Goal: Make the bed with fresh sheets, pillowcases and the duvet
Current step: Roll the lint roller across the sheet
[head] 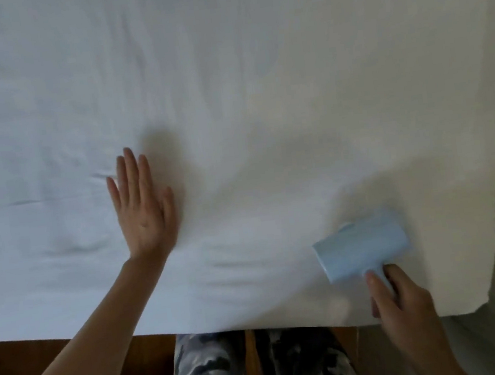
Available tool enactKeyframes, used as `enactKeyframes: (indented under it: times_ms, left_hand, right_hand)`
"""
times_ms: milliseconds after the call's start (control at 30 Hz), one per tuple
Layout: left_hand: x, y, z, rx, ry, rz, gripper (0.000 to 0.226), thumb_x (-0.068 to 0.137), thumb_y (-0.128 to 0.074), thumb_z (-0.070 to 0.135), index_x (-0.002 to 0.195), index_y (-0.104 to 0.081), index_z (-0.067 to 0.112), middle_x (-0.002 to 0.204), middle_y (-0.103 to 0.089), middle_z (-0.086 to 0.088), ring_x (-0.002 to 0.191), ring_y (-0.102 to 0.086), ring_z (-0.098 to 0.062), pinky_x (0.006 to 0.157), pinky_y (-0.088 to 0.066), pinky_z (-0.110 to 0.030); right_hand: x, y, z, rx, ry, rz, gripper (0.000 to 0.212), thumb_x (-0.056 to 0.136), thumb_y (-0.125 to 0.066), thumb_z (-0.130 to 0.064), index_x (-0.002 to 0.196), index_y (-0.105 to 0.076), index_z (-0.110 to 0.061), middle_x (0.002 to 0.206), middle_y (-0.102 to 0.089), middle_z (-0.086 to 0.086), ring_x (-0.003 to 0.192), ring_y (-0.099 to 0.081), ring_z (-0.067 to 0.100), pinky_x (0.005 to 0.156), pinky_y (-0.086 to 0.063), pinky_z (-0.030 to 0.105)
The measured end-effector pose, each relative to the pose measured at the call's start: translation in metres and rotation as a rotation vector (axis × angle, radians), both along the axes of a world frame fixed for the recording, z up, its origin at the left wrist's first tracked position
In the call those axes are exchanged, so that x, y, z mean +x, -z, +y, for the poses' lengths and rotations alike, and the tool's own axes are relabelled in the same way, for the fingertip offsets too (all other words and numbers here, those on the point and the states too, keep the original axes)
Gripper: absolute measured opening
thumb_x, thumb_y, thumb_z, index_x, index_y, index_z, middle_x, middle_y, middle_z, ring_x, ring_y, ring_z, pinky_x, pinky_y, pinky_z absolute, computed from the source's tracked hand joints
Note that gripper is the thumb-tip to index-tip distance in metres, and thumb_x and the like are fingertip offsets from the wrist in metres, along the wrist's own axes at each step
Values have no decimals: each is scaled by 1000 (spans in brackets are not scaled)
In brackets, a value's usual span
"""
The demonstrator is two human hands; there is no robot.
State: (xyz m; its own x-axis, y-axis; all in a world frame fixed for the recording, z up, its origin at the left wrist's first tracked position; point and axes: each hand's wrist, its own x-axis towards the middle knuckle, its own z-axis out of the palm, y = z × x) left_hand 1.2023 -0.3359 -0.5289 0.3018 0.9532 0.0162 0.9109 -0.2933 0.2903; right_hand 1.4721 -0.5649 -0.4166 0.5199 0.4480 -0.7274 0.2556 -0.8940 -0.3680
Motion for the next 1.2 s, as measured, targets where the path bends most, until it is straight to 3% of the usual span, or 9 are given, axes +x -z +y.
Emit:
enactKeyframes:
  times_ms: [133, 267, 400, 533, 633, 833, 967, 1067, 1200]
  left_hand:
    - [54, 2, -37, -73, 65, -6, 56, 100, -35, 26, 146, -27, -4, 154, -23, -24, 145, -16, -33, 120, -6, -44]
    - [94, 1, -47, -129, 83, 14, 56, 101, -30, 30, 149, -24, 1, 157, -18, -20, 147, -11, -30, 121, -2, -40]
    - [91, 10, -41, -152, 96, 104, 58, 101, -24, 34, 151, -21, 5, 159, -16, -14, 148, -11, -27, 121, -2, -38]
    - [88, 12, -40, -140, 111, 112, 57, 101, -25, 33, 151, -21, 7, 159, -17, -12, 147, -13, -27, 121, -5, -40]
    - [88, 14, -40, -146, 106, 99, 56, 100, -25, 31, 151, -23, 6, 158, -18, -12, 147, -14, -27, 121, -7, -41]
    - [87, 15, -39, -156, 90, 84, 56, 100, -25, 28, 150, -24, 5, 158, -18, -11, 148, -12, -23, 121, -9, -41]
    - [86, 17, -39, -160, 100, 90, 56, 100, -22, 29, 151, -19, 5, 158, -15, -10, 148, -11, -23, 121, -7, -41]
    - [86, 17, -38, -153, 102, 81, 56, 100, -23, 28, 150, -21, 4, 158, -18, -12, 147, -14, -25, 121, -9, -42]
    - [86, 19, -37, -149, 109, 66, 55, 98, -26, 26, 149, -25, 3, 157, -20, -13, 146, -16, -27, 120, -9, -42]
  right_hand:
    - [17, -3, -30, -56, 106, 1, 27, 92, -59, -16, 66, -52, -16, 56, -57, 6, 46, -52, 13, 43, -32, 22]
    - [4, 8, -40, -102, 20, 1, 20, 92, -58, -27, 74, -53, -21, 51, -54, 1, 46, -52, 11, 46, -35, 28]
    - [-16, 29, -15, -181, -49, -12, 22, 95, -49, -38, 95, -56, -17, 74, -65, 14, 77, -63, 35, 61, -41, 38]
    - [-17, 32, 44, -124, -76, -90, 39, 95, -40, -47, 107, -56, -13, 84, -65, 15, 82, -61, 35, 67, -47, 38]
    - [-14, 36, 109, -47, -123, -119, 38, 98, -37, -45, 104, -55, -12, 91, -65, 17, 89, -60, 37, 67, -41, 36]
    - [-5, 58, 272, 117, -134, -144, 41, 99, -35, -43, 115, -56, -11, 115, -62, 19, 108, -56, 36, 84, -43, 36]
    - [4, 66, 337, 169, -95, -99, 43, 97, -34, -43, 114, -57, -11, 109, -65, 11, 97, -65, 31, 87, -52, 40]
    - [3, 67, 323, 155, -128, -121, 43, 98, -35, -43, 114, -57, -11, 112, -64, 14, 101, -62, 34, 87, -48, 35]
    - [0, 57, 242, 107, -154, -109, 36, 99, -37, -41, 104, -55, -11, 107, -63, 21, 102, -56, 39, 72, -35, 36]
